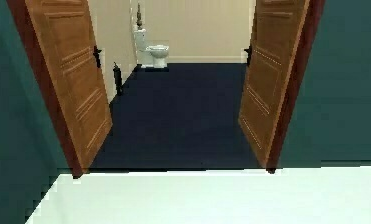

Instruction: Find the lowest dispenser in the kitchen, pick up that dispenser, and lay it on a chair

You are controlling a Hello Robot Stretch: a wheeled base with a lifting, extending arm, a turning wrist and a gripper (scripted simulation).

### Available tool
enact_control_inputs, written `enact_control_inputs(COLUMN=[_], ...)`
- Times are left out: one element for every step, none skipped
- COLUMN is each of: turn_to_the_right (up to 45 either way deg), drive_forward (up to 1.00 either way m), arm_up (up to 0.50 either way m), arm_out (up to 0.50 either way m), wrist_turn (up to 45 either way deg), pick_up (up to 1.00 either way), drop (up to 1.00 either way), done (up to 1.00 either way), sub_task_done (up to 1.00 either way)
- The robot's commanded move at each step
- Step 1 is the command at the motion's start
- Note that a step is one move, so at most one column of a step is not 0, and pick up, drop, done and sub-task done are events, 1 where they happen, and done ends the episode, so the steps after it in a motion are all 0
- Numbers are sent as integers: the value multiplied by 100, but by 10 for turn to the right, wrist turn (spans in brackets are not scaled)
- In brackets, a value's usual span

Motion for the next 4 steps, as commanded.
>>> enact_control_inputs(turn_to_the_right=[30,0,0,0], drive_forward=[0,100,100,65], arm_up=[0,0,0,0], arm_out=[0,0,0,0], wrist_turn=[0,0,0,0], pick_up=[0,0,0,0], drop=[0,0,0,0], done=[0,0,0,0], sub_task_done=[0,0,0,0])
